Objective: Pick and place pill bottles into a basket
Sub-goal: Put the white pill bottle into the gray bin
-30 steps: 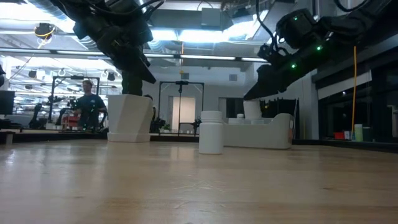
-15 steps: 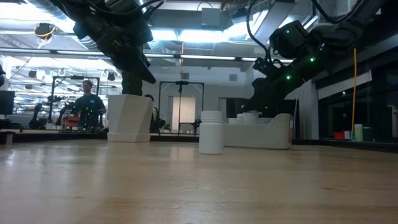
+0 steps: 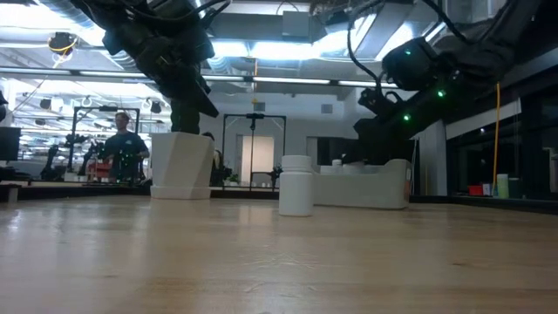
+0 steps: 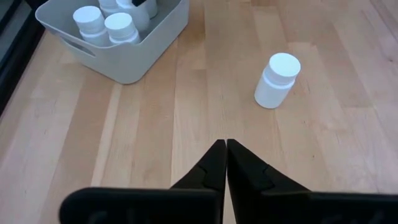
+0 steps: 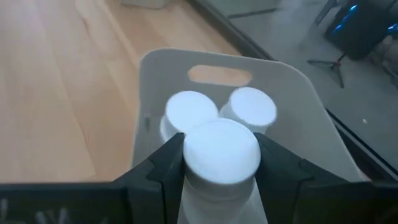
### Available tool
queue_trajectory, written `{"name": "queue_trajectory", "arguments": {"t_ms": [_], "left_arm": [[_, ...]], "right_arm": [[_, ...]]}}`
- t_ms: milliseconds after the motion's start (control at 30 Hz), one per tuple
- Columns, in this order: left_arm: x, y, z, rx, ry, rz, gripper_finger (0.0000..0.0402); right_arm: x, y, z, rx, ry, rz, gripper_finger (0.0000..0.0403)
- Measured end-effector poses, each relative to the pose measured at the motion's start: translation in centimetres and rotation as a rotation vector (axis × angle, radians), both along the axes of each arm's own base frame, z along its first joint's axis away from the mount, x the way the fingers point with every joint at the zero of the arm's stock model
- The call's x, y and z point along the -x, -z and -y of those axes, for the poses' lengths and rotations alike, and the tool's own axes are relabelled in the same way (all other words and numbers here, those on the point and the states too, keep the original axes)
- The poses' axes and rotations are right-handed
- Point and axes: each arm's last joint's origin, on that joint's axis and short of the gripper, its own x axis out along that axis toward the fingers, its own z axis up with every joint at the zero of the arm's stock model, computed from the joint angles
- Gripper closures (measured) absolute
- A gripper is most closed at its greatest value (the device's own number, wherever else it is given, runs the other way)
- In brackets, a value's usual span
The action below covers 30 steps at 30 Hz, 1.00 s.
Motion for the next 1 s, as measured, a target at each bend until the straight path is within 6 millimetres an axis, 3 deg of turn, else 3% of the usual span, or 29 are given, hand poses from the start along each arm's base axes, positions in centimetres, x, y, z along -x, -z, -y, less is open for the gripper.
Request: {"name": "queue_trajectory", "arguments": {"t_ms": [133,1000], "left_arm": [[0.0,0.0,0.0,0.0,0.0,0.0,0.04],[-0.1,0.0,0.0,0.0,-0.002,0.007,0.0393]], "right_arm": [[0.7,0.4,-0.2,0.026,0.004,0.072,0.0249],[0.3,1.6,-0.1,-0.004,0.014,0.072,0.0249]]}}
